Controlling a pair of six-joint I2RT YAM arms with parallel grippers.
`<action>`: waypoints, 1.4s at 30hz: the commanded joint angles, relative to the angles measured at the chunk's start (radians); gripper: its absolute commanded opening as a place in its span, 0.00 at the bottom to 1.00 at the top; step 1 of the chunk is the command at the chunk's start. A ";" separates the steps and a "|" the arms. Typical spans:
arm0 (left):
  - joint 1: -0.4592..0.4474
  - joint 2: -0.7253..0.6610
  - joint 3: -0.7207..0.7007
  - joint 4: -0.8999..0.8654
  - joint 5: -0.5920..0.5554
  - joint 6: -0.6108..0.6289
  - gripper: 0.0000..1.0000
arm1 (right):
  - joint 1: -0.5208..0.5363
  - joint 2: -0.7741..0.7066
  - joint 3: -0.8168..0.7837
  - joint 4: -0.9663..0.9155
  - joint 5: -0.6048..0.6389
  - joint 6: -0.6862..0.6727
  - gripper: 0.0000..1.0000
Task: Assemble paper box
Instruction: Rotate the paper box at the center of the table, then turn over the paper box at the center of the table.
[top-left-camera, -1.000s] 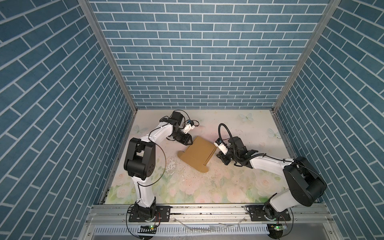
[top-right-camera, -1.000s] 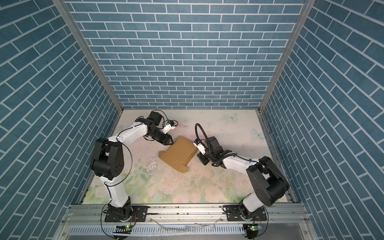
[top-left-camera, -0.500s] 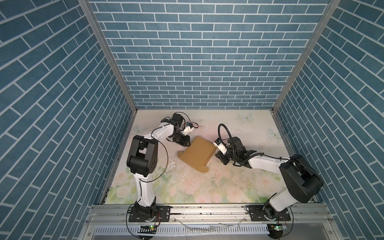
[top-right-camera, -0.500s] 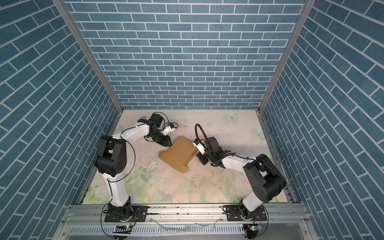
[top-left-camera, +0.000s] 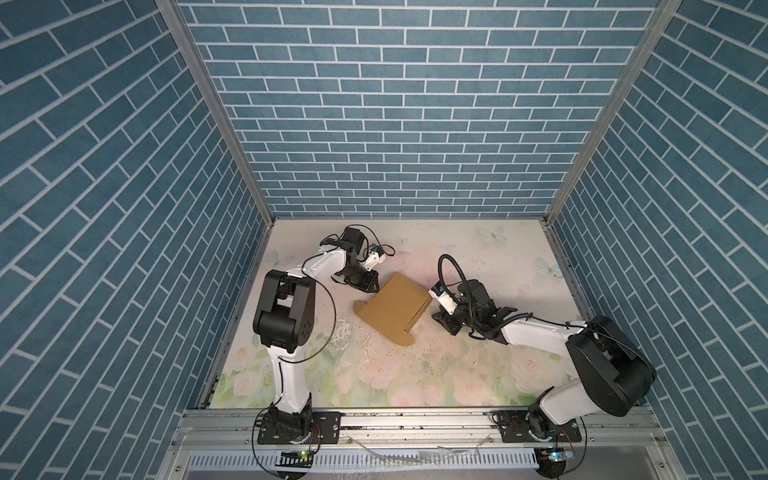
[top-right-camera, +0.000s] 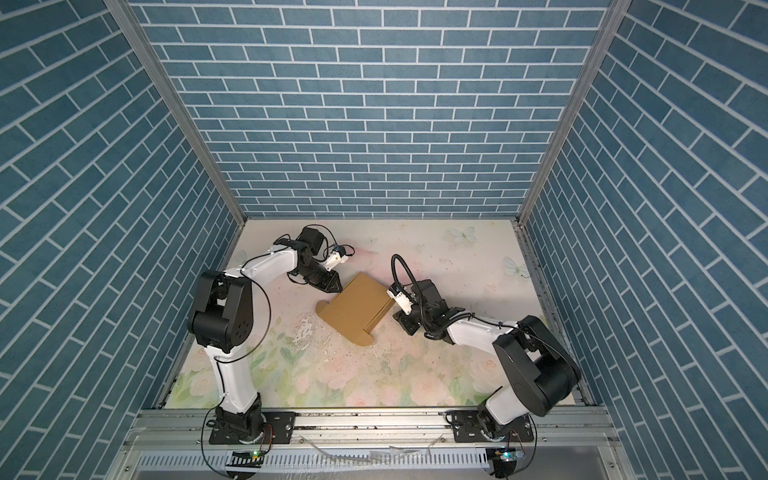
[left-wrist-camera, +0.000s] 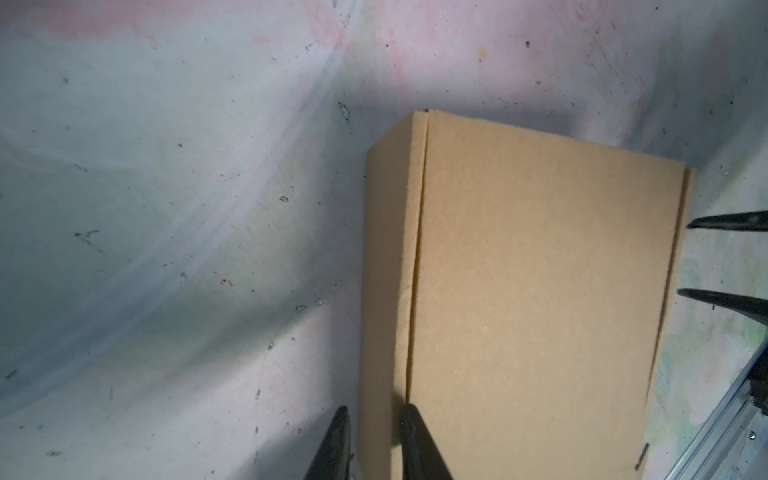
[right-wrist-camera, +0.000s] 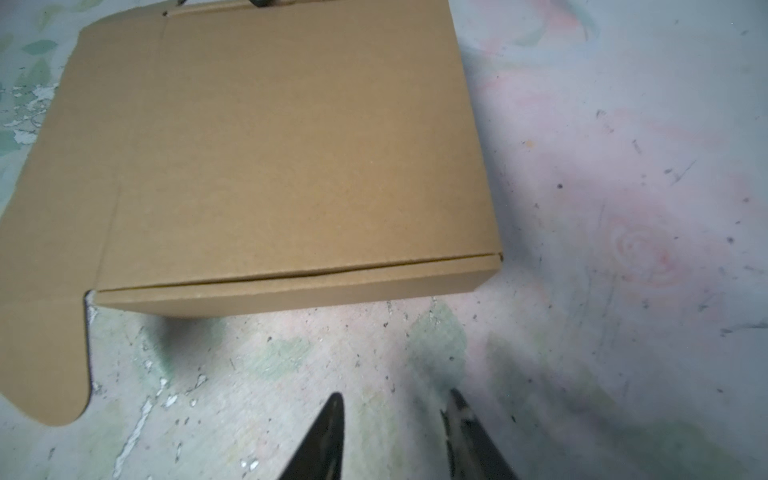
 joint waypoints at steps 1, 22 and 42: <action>0.017 0.027 -0.009 -0.003 0.000 0.004 0.24 | 0.017 -0.109 0.003 0.013 0.076 -0.156 0.51; 0.031 0.042 -0.005 -0.013 -0.008 0.003 0.24 | 0.101 0.096 -0.135 0.505 0.308 -0.970 0.99; 0.030 0.044 0.003 -0.014 0.000 0.000 0.24 | 0.134 0.396 -0.078 0.776 0.254 -1.160 0.92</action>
